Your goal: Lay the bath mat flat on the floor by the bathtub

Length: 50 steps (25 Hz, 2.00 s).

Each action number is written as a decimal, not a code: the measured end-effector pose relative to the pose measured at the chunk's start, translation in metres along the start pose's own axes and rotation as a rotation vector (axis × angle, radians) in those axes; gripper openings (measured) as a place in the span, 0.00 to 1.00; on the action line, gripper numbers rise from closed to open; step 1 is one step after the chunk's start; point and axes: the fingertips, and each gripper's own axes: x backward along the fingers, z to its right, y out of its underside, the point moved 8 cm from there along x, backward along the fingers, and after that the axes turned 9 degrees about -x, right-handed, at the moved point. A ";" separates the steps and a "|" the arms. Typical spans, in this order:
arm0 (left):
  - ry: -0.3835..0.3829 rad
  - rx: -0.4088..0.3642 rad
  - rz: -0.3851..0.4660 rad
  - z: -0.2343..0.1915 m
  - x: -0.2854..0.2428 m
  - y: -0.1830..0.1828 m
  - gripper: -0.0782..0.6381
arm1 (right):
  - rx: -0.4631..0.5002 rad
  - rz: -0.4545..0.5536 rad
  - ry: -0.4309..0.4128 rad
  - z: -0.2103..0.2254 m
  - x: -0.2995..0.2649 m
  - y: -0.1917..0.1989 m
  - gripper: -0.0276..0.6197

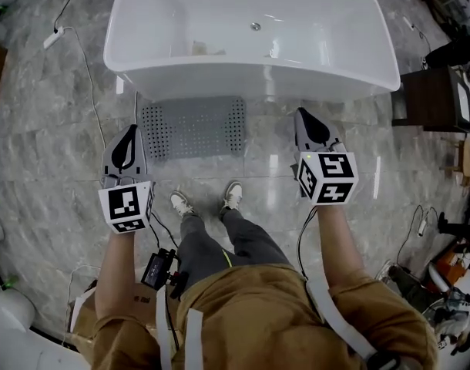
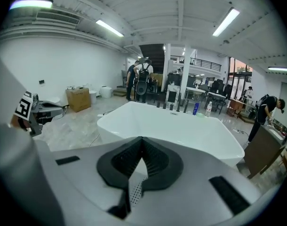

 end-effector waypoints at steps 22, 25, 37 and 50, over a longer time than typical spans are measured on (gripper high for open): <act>-0.107 -0.135 0.233 -0.040 0.128 -0.139 0.12 | 0.006 0.254 0.041 0.008 0.130 -0.091 0.05; -0.125 -0.145 0.258 -0.047 0.147 -0.151 0.12 | 0.019 0.287 0.038 0.004 0.145 -0.100 0.05; -0.176 -0.116 0.305 -0.059 0.213 -0.175 0.12 | 0.035 0.394 0.004 -0.026 0.196 -0.119 0.05; -0.207 -0.055 0.367 -0.067 0.230 -0.175 0.12 | 0.076 0.411 -0.032 -0.060 0.208 -0.124 0.05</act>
